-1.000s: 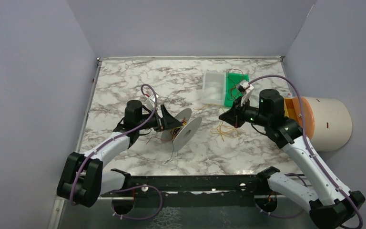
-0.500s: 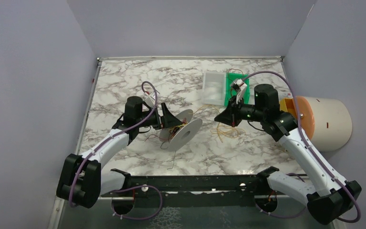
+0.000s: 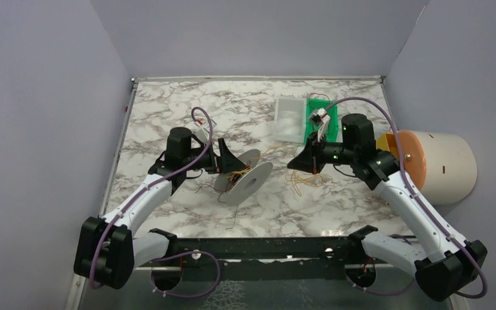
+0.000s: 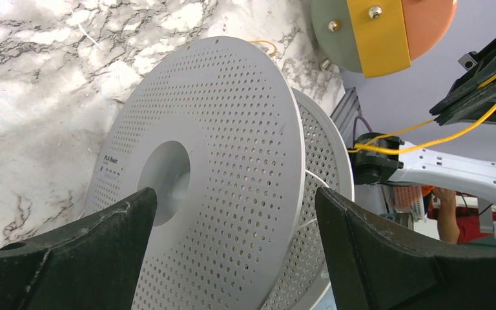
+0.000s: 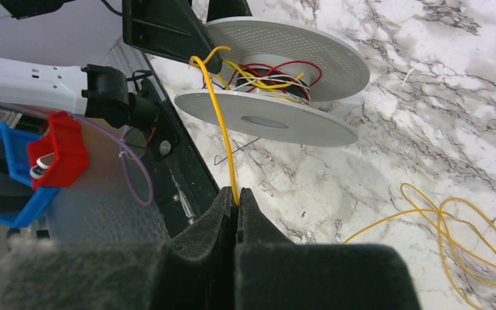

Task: Wrap the cables

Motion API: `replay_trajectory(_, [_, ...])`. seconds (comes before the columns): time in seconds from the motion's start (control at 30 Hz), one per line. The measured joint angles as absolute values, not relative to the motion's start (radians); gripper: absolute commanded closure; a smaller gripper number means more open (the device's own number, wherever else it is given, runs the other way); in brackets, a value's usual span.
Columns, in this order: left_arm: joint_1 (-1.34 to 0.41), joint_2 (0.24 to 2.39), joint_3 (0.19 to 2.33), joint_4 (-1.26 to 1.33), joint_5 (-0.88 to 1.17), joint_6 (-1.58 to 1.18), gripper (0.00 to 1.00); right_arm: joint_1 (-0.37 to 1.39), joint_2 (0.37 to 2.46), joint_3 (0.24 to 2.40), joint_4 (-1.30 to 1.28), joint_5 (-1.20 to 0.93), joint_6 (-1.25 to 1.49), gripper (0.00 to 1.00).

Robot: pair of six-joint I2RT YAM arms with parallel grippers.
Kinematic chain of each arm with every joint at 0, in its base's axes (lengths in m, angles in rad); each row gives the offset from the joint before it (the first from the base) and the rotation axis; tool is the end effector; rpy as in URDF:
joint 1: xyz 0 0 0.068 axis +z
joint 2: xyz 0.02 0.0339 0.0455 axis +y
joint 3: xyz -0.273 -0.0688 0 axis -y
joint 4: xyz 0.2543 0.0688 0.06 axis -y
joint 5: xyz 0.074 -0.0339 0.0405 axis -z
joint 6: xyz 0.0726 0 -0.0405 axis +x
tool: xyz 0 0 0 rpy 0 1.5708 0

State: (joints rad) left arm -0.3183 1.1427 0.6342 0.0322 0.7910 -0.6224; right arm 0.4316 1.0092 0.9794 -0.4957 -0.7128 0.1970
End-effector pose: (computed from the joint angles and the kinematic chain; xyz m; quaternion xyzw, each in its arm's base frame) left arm 0.2395 -0.1333 0.2331 0.0788 0.8093 -0.5109 0.2789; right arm 0.2001 0.1444 0.3323 -0.2680 0.7861 0.4321 0.3514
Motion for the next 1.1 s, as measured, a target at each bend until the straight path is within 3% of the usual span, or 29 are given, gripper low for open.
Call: replay_trajectory(1.1, [-0.318,1.062,0.785,-0.216,0.683,-0.336,0.06,0.459,1.270,1.013,-0.412,-0.884,0.367,0.99])
